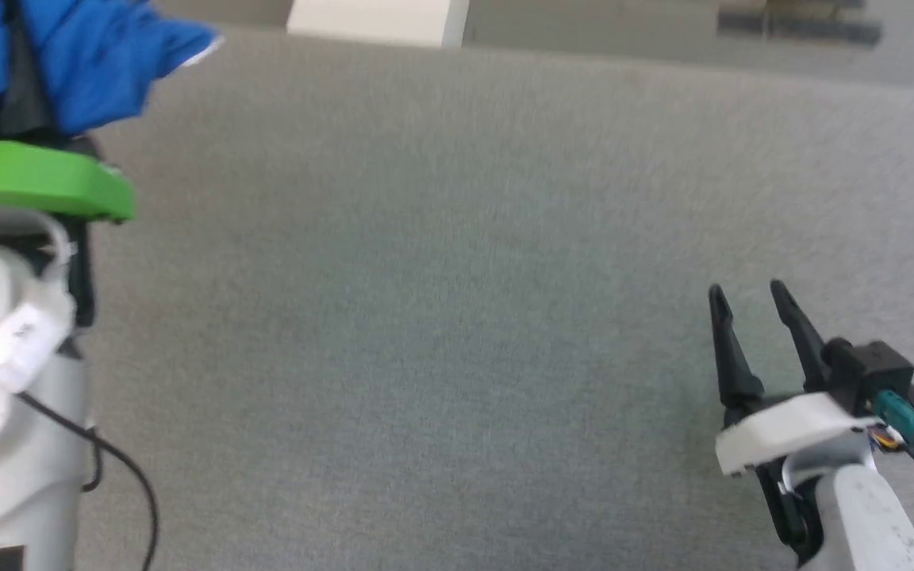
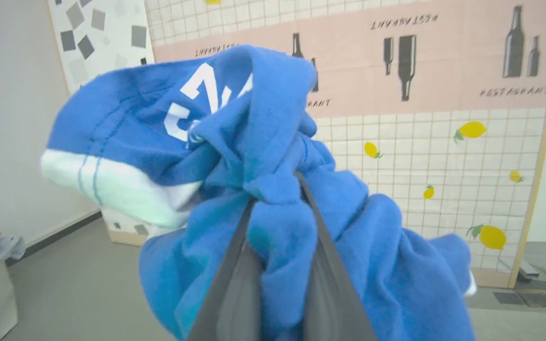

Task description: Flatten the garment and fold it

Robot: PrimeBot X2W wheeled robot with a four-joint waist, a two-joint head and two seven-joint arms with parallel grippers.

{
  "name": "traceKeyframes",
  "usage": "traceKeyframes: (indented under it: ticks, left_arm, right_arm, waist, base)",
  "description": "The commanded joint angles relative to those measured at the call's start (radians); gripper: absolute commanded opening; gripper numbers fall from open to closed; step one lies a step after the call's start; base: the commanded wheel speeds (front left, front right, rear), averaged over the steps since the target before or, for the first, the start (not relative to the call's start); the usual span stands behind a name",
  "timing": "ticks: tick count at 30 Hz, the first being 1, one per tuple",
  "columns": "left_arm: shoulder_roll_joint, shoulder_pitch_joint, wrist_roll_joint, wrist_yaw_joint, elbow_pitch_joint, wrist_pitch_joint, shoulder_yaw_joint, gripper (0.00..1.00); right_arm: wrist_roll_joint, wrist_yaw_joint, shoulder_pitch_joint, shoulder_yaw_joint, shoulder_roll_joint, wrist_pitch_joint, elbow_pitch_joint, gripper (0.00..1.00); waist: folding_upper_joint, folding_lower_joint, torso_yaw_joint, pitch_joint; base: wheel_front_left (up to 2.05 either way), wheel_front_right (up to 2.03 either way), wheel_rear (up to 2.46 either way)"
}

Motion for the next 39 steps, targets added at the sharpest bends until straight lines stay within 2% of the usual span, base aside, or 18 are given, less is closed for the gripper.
traceKeyframes:
  ticks: [1, 9, 16, 21, 25, 27, 28, 29, 30, 33, 39]
  left_arm:
    - [-0.019, -0.02, 0.018, -0.013, -0.021, 0.001, -0.026, 0.0]
    - [-0.139, -0.046, 0.009, -0.074, -0.05, 0.045, -0.193, 0.0]
    - [-0.234, -0.019, -0.017, -0.146, 0.09, 0.093, -0.345, 0.0]
    - [-0.266, 0.035, -0.094, -0.187, 0.245, 0.222, -0.465, 0.0]
    - [-0.27, 0.072, -0.185, -0.196, 0.377, 0.418, -0.568, 0.0]
    - [-0.265, 0.085, -0.239, -0.197, 0.427, 0.546, -0.624, 0.5]
    - [-0.261, 0.089, -0.259, -0.197, 0.439, 0.586, -0.638, 0.95]
    - [-0.256, 0.09, -0.279, -0.197, 0.445, 0.623, -0.652, 1.0]
    - [-0.251, 0.089, -0.294, -0.197, 0.443, 0.64, -0.66, 1.0]
    - [-0.241, 0.082, -0.31, -0.197, 0.417, 0.597, -0.646, 1.0]
    - [-0.228, 0.096, -0.302, -0.172, 0.293, 0.319, -0.553, 1.0]
  right_arm:
    - [0.006, -0.002, 0.019, -0.012, -0.002, -0.003, -0.001, 1.0]
    - [-0.004, -0.002, 0.057, -0.042, -0.002, 0.019, -0.039, 1.0]
    - [0.002, -0.002, 0.056, -0.021, -0.002, 0.042, -0.075, 1.0]
    - [0.017, -0.002, 0.048, -0.008, -0.002, 0.041, -0.083, 1.0]
    - [0.02, -0.002, 0.047, -0.006, -0.002, 0.034, -0.077, 1.0]
    - [0.018, -0.002, 0.05, -0.007, -0.002, 0.032, -0.073, 1.0]
    - [0.018, -0.002, 0.051, -0.008, -0.002, 0.033, -0.072, 1.0]
    - [0.017, -0.002, 0.052, -0.008, -0.002, 0.034, -0.072, 1.0]
    - [0.015, -0.002, 0.053, -0.009, -0.002, 0.034, -0.071, 1.0]
    - [0.011, -0.002, 0.054, -0.006, -0.002, 0.036, -0.072, 1.0]
    - [0.006, -0.002, 0.051, 0.018, -0.002, 0.044, -0.086, 1.0]
  waist:
    - [0.0, 0.0, -0.058, -0.154]
    - [0.0, 0.0, -0.191, -0.191]
    - [0.0, 0.0, -0.313, -0.162]
    - [0.0, 0.0, -0.38, -0.132]
    - [0.0, 0.0, -0.405, -0.114]
    - [0.0, 0.0, -0.407, -0.11]
    - [0.0, 0.0, -0.405, -0.108]
    - [0.0, 0.0, -0.401, -0.106]
    - [0.0, 0.0, -0.394, -0.106]
    - [0.0, 0.0, -0.366, -0.109]
    - [0.0, 0.0, -0.299, -0.128]
  base:
    - [0.0, 0.0, 0.0]
    - [0.0, 0.0, 0.0]
    - [0.0, 0.0, 0.0]
    - [0.0, 0.0, 0.0]
    - [0.0, 0.0, 0.0]
    - [0.0, 0.0, 0.0]
    - [0.0, 0.0, 0.0]
    - [0.0, 0.0, 0.0]
    - [0.0, 0.0, 0.0]
    - [0.0, 0.0, 0.0]
    - [0.0, 0.0, 0.0]
